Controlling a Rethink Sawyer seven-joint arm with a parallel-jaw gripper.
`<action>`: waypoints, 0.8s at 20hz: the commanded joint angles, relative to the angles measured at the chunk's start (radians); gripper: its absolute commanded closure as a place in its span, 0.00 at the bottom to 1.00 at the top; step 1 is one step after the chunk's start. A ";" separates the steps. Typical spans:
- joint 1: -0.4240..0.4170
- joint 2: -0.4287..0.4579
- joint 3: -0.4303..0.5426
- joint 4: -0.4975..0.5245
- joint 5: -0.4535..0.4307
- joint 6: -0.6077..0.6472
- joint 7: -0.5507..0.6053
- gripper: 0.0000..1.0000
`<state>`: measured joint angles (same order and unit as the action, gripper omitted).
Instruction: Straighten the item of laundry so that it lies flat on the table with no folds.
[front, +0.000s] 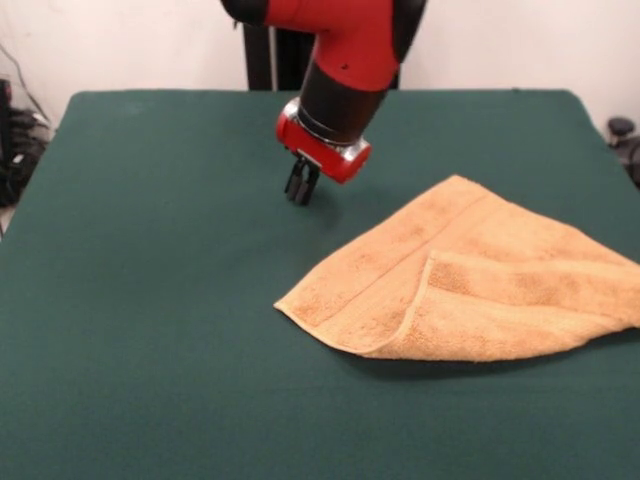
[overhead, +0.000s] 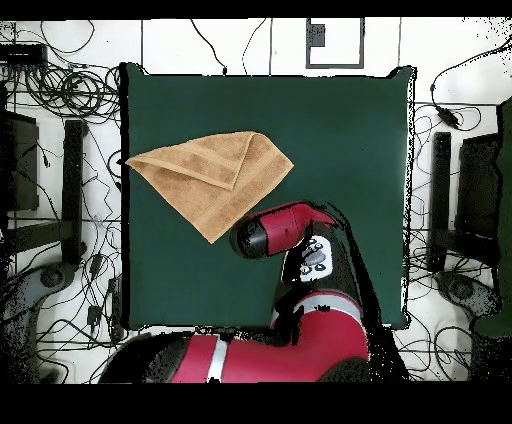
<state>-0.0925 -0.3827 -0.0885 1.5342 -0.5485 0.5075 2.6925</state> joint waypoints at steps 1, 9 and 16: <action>0.070 0.120 0.110 -0.193 0.133 -0.085 0.166 1.00; 0.089 0.058 0.099 -0.161 0.208 0.003 0.144 1.00; 0.027 -0.073 0.159 -0.016 0.254 0.024 0.027 1.00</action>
<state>-0.0583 -0.3741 -0.0987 1.4811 -0.3956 0.5956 2.6925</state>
